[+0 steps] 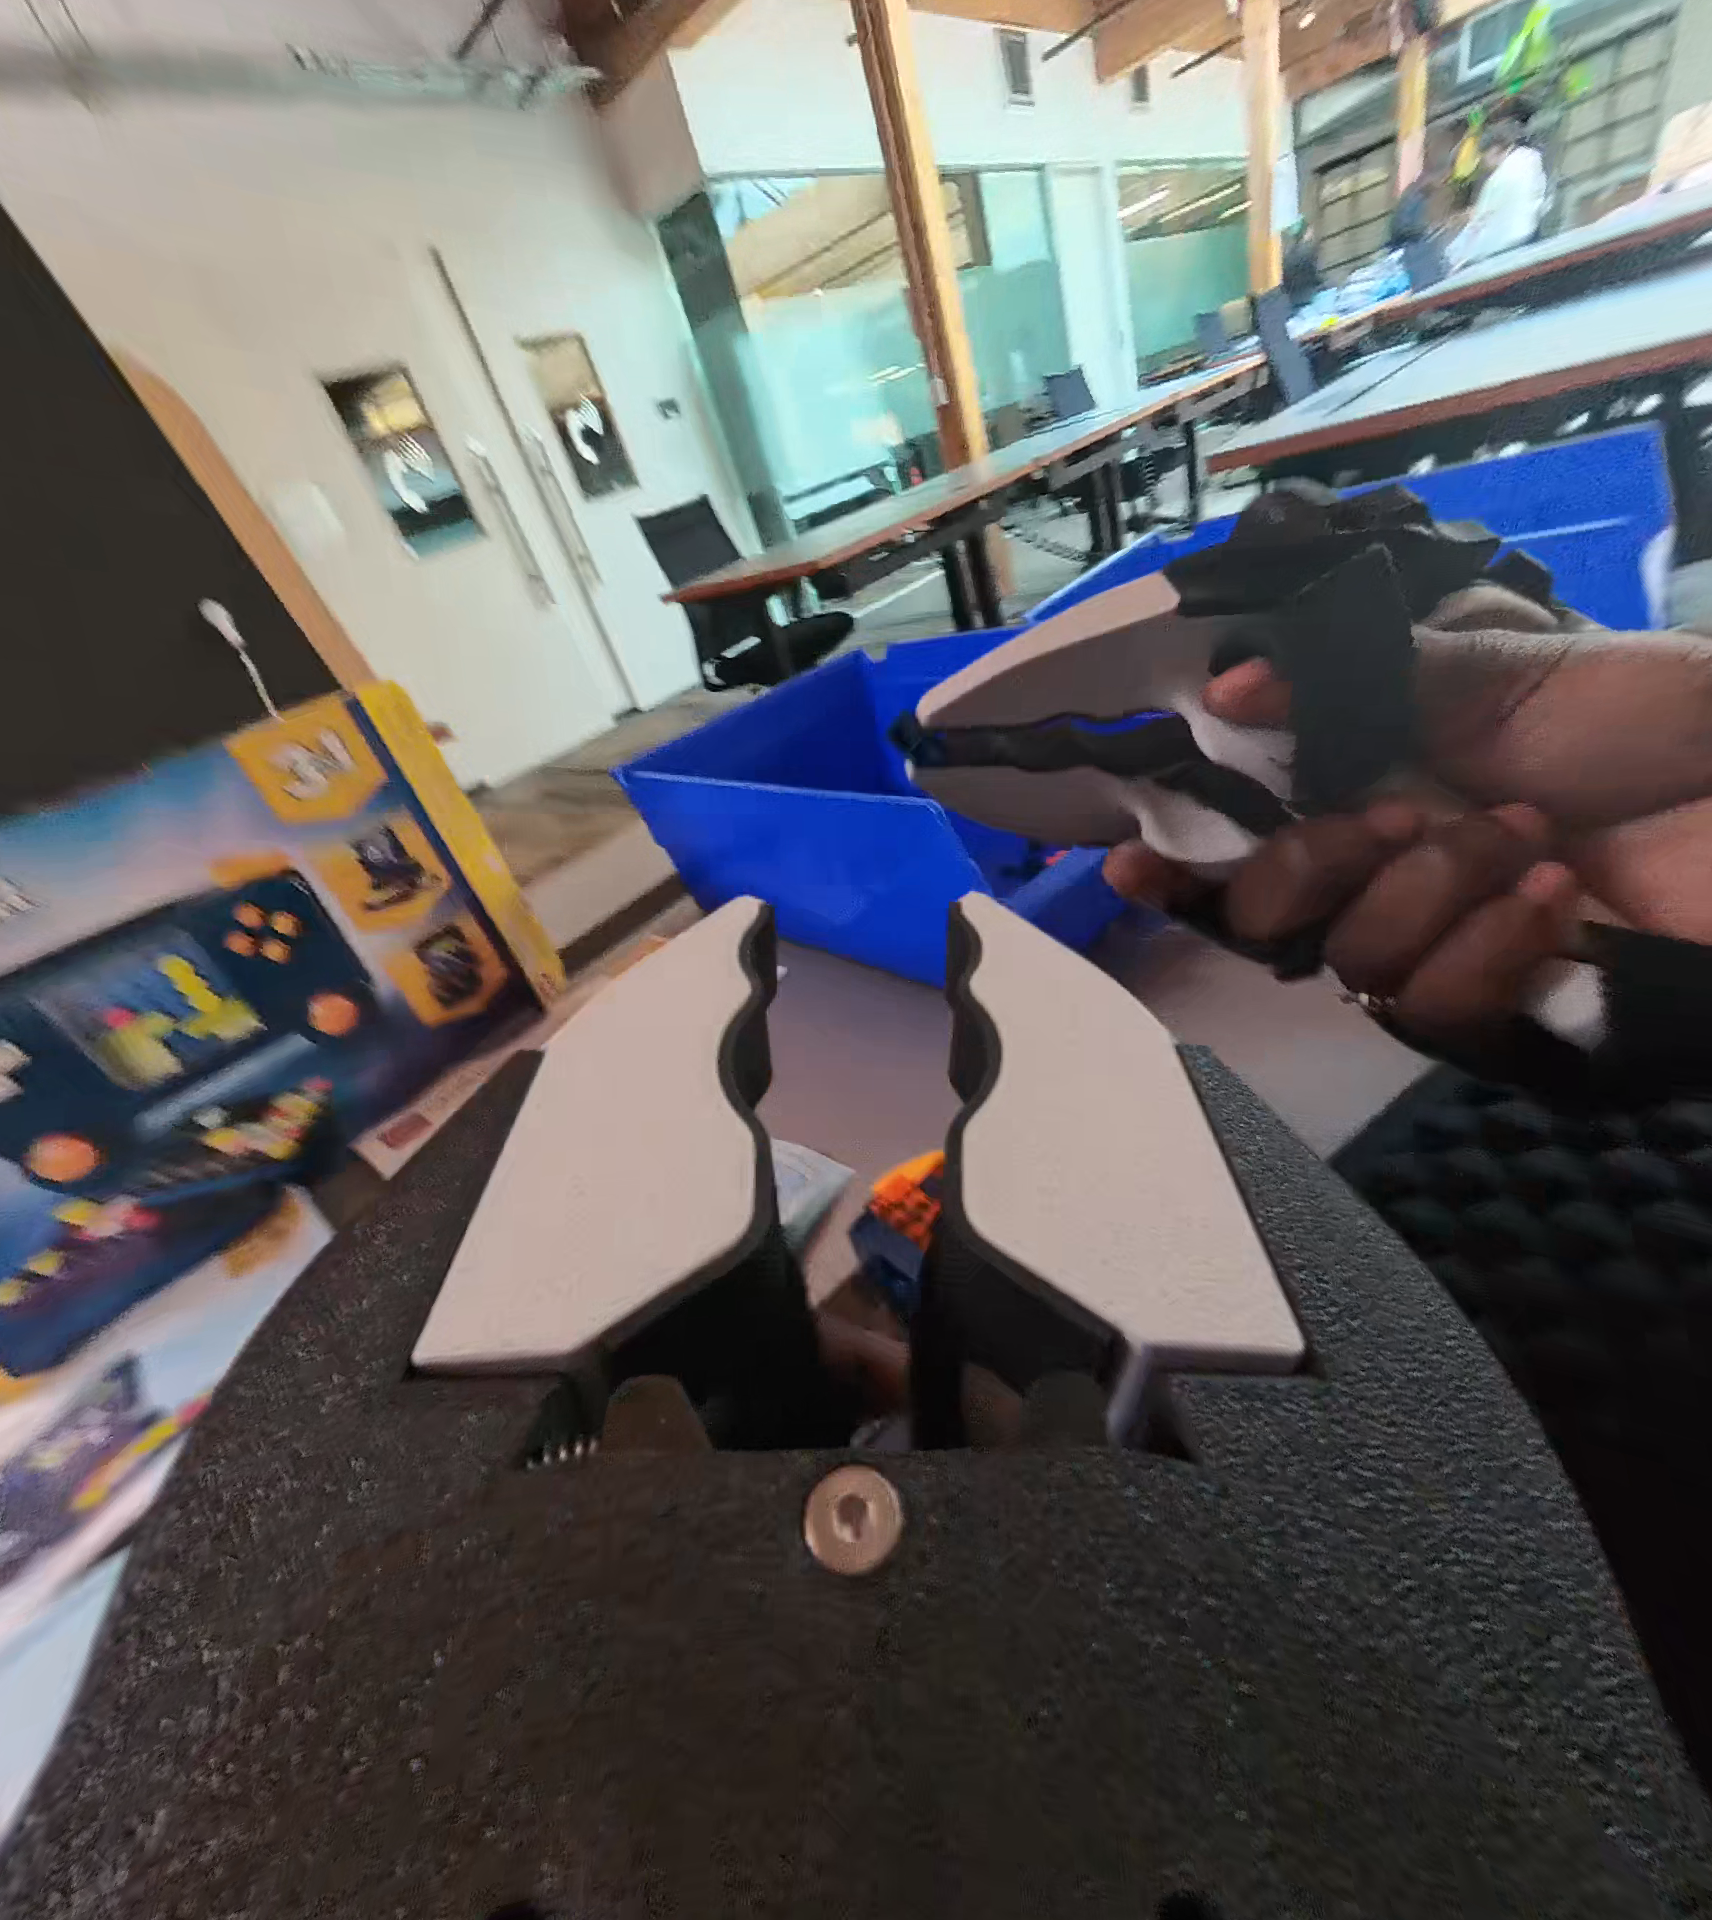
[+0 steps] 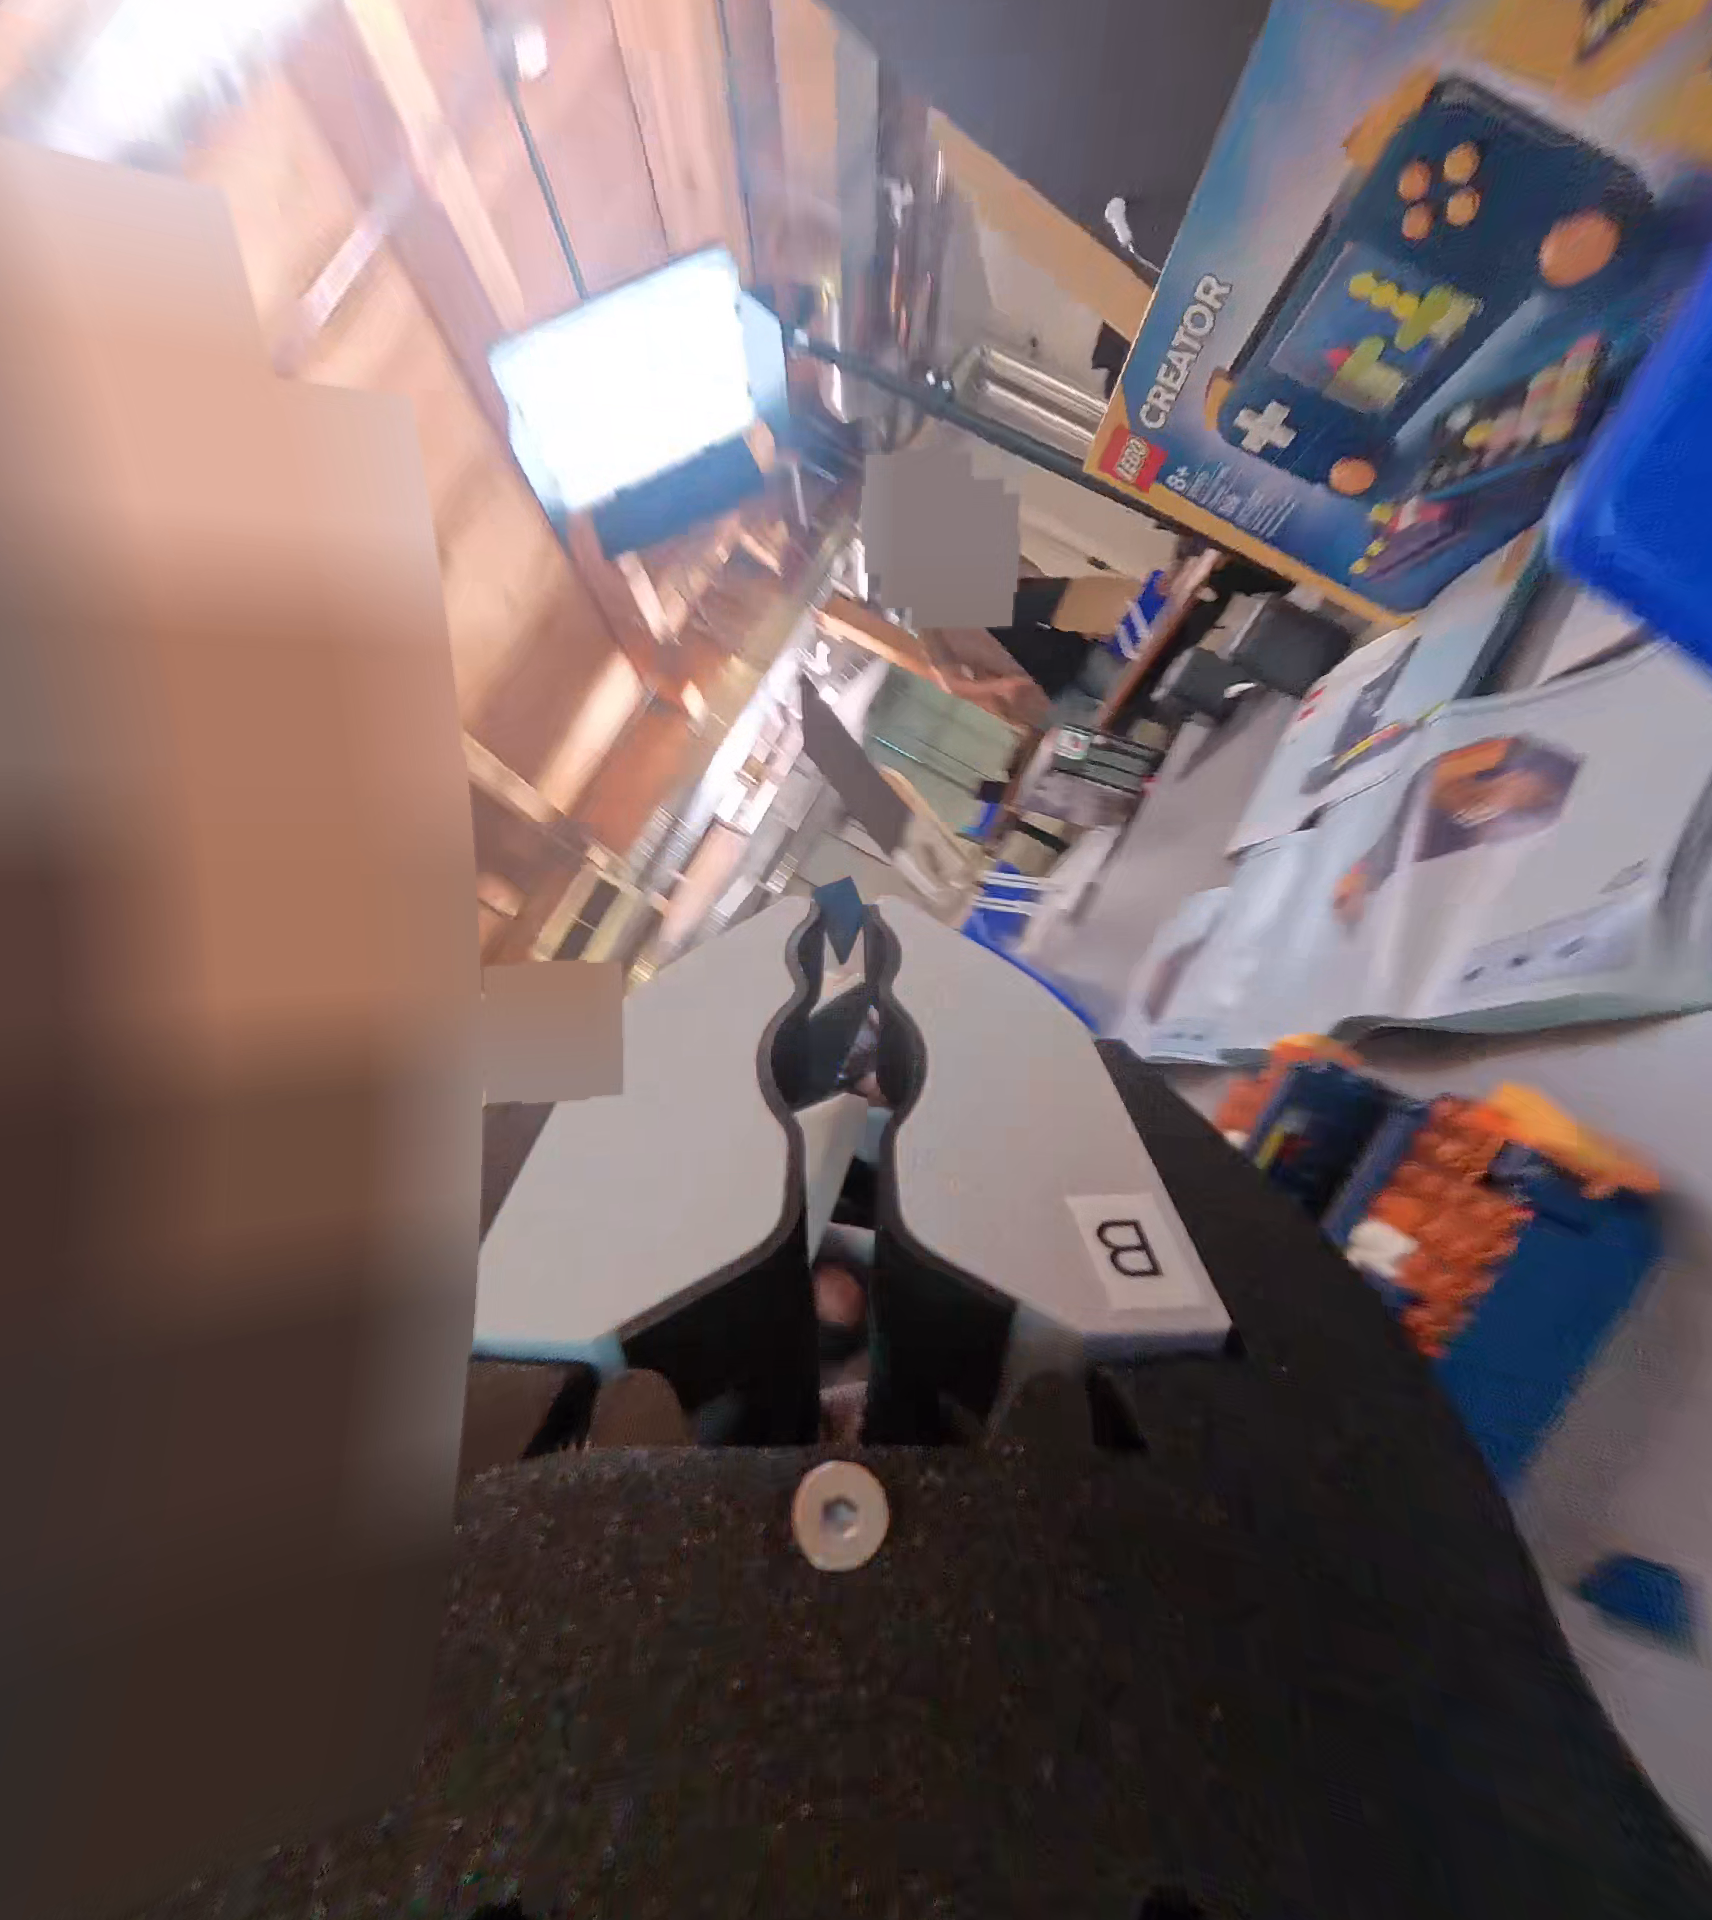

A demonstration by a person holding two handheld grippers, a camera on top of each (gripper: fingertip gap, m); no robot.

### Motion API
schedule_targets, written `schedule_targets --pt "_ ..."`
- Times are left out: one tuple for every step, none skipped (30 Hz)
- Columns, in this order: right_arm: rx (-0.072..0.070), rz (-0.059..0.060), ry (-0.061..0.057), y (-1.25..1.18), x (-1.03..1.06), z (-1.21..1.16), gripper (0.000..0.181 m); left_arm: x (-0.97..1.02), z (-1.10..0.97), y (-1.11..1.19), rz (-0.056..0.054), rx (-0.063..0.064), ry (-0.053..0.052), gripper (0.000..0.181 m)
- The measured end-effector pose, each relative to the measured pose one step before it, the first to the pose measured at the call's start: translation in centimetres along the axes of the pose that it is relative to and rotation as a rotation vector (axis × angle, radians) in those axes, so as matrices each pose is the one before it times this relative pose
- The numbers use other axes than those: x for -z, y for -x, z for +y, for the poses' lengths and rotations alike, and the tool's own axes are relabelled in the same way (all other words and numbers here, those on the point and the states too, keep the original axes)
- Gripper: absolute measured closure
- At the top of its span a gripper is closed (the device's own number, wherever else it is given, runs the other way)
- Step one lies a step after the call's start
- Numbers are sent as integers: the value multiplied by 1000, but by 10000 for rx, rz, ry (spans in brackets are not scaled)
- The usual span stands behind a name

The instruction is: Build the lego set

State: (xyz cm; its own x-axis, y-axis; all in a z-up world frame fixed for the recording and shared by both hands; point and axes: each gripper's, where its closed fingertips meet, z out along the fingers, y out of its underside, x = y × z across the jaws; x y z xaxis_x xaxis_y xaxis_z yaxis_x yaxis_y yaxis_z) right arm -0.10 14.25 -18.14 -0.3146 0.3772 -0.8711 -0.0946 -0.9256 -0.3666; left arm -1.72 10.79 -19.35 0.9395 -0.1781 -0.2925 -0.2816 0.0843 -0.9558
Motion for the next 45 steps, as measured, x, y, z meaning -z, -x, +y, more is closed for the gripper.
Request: schedule_targets --pt "-701 -216 -299 30 -266 150 175 -216 -266 -79 -209 -427 18 152" --pt "-495 -153 -205 -10 -263 267 175 -272 -58 -151 -94 -175 81 152" --pt "-263 -59 -120 -62 -270 334 175 -276 87 -211 12 26 109 153" --pt "-79 18 -109 -116 -228 298 175 -233 124 -89 -19 156 116 155" --pt "-16 10 -46 -86 -215 304 175 -165 70 -76 11 136 60 157" --pt "-42 -12 -17 -49 -200 262 175 -77 0 72 -55 107 20 159" --pt "-39 -10 -19 -59 -152 198 175 -39 -5 129 -65 50 16 161" --pt "3 33 3 -122 -131 169 175 -1 -29 118 -59 18 5 163" --pt "27 20 42 -72 -96 177 175 15 49 235 -125 30 31 164" --pt "35 35 39 -72 -79 146 175 -1 97 166 -61 6 53 164" --pt "91 91 -5 -128 -47 73 175 3 50 49 9 24 20 165" --pt "134 88 0 -125 -36 51 175 22 -6 66 -17 81 -28 166" --pt "112 81 -2 -121 -30 32 175 22 -37 44 -9 86 -42 166" --pt "57 42 10 -80 -36 52 175 -11 31 6 18 51 1 167" --pt "51 78 4 -150 -29 51 175 -29 79 52 -24 40 34 168" --pt "71 89 -3 -175 -25 40 175 -27 56 42 -13 27 10 168" --pt "38 41 -1 -91 -20 64 175 -29 52 46 -16 49 19 169" --pt "2 34 2 -75 -29 96 175 -22 65 45 -13 45 30 169" --pt "19 22 15 -44 -30 106 175 -15 22 22 2 32 -1 171" --pt "1 17 7 -25 -36 95 175 7 73 77 -35 46 27 173" --pt "0 57 -26 -87 2 11 175 16 99 -20 38 45 40 174" --pt "48 25 -31 -39 23 -40 175 37 61 -134 121 77 9 177" --pt "71 -9 54 39 14 68 175 76 -14 10 50 188 -58 178" --pt "113 -3 88 60 16 74 175 104 -48 -4 137 342 -89 178" --pt "230 4 164 101 33 115 176 144 -71 -52 266 584 -126 179" --pt "387 26 267 109 30 121 175 176 -102 -52 365 861 -161 179" --pt "599 33 295 129 82 0 175 239 -167 -18 436 1176 -207 179" --pt "893 -56 302 277 139 -231 175 342 -288 23 518 1419 -261 179" --pt "1255 -167 481 418 159 -240 171 401 -355 33 587 1603 -254 179" --pt "1572 -175 717 434 131 -123 167 455 -432 13 598 1658 -276 179" --pt "1915 -141 938 382 95 92 164 484 -462 -20 564 1573 -291 179" --pt "2144 -135 1038 331 61 261 163 441 -328 -70 500 1420 -203 179" --pt "2161 -232 1006 388 -4 326 163 357 -121 -140 476 1244 -78 179" --pt "1813 -244 871 241 -85 262 164 253 133 -225 431 990 69 180" --pt "1329 -312 684 107 -177 116 163 205 159 -92 235 729 43 180" --pt "903 -514 479 229 -245 -38 164 147 230 25 84 466 65 180" --pt "547 -288 335 -164 -297 -166 164 76 222 102 -19 251 56 180" --pt "428 -304 270 -59 -350 -194 165 38 217 174 -83 97 57 179" --pt "318 -187 279 -87 -391 -147 164 20 80 133 -56 43 -48 179" --pt "209 -41 317 -137 -425 -20 165 0 -7 29 37 112 -93 179" --pt "157 -62 330 52 -438 135 165 -19 -66 -114 117 119 -133 179" --pt "96 54 212 24 -390 102 165 -17 -61 -62 71 66 -129 179" --pt "53 232 100 -127 -286 76 166 -23 11 -2 15 11 -76 179" --pt "92 129 12 57 -186 14 167 -26 39 1 23 13 -47 179" --pt "55 145 -13 2 -81 1 167 5 -5 31 18 42 -68 179"
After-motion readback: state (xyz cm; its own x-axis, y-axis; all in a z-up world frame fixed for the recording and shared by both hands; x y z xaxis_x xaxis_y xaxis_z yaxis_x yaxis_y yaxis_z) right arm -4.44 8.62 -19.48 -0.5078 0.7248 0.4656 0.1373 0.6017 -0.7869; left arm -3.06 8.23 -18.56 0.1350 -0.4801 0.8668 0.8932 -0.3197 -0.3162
